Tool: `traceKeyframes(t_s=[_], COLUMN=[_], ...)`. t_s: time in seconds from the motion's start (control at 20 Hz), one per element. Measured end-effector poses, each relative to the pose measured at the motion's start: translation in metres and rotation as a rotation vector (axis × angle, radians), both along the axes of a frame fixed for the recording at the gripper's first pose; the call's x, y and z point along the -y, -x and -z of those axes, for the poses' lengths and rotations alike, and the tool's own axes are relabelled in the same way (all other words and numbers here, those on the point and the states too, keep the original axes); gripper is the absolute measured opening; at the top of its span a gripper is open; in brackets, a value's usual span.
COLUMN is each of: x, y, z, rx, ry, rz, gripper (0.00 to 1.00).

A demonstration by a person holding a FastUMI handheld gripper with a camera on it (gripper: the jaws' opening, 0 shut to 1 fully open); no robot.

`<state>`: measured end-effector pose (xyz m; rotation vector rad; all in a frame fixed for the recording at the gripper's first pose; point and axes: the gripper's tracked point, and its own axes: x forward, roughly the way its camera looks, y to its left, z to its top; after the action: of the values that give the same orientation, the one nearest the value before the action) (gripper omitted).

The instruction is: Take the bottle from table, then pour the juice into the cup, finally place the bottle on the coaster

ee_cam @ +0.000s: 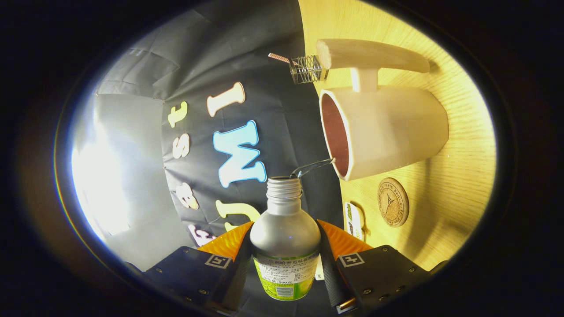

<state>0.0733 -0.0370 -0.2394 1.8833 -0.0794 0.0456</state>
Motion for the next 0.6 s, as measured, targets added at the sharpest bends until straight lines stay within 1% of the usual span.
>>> traceKeyframes(t_s=[0.6], x=[0.0013], y=[0.0008], z=[-0.003], rx=[0.01], ry=[-0.01], rz=[0.008], gripper=[0.73])
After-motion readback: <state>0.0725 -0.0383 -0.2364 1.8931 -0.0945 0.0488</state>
